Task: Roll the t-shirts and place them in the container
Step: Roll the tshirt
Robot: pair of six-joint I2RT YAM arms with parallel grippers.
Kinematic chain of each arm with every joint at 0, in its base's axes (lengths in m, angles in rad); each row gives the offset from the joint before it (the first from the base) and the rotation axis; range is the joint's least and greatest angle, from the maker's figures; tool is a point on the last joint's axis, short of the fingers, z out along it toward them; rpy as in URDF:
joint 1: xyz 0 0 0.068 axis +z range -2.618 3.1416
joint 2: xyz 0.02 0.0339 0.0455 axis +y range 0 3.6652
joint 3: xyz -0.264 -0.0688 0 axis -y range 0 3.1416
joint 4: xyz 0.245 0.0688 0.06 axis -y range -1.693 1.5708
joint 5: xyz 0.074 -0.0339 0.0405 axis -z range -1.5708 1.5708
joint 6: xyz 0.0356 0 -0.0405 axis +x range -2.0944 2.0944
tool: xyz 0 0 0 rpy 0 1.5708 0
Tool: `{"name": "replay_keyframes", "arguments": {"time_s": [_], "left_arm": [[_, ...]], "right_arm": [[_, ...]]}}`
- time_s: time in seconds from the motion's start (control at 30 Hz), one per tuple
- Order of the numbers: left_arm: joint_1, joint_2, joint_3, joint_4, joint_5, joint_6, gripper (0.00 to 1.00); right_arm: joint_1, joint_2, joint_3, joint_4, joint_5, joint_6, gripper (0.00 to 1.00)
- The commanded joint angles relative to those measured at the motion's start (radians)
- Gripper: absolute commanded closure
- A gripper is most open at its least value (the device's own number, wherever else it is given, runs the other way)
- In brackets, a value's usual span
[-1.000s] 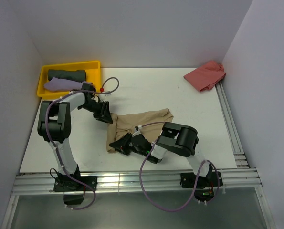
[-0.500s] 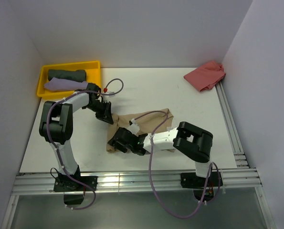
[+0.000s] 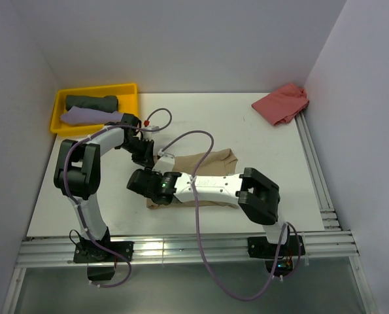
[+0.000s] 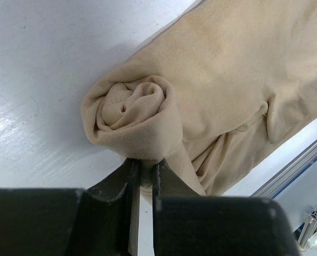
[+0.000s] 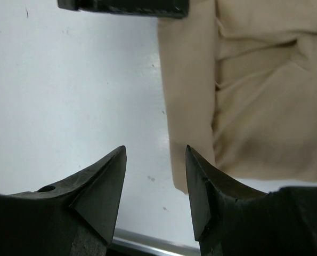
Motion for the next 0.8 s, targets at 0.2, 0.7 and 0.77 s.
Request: {"name": "replay_keyframes", "arguments": {"time_s": [0.2, 0.7, 0.77], "left_arm": [[-0.015, -0.026, 0.002, 0.045, -0.047, -0.001, 0.94], [-0.016, -0.031, 0.006, 0.047, -0.048, 0.002, 0.87], [-0.016, -0.031, 0.006, 0.048, -0.048, 0.0, 0.85]], "right_arm": [[-0.026, 0.221, 0.272, -0.164, 0.095, -0.135, 0.45], [-0.026, 0.329, 0.357, -0.362, 0.097, -0.087, 0.46], [-0.022, 0.337, 0.365, -0.381, 0.092, -0.089, 0.46]]}}
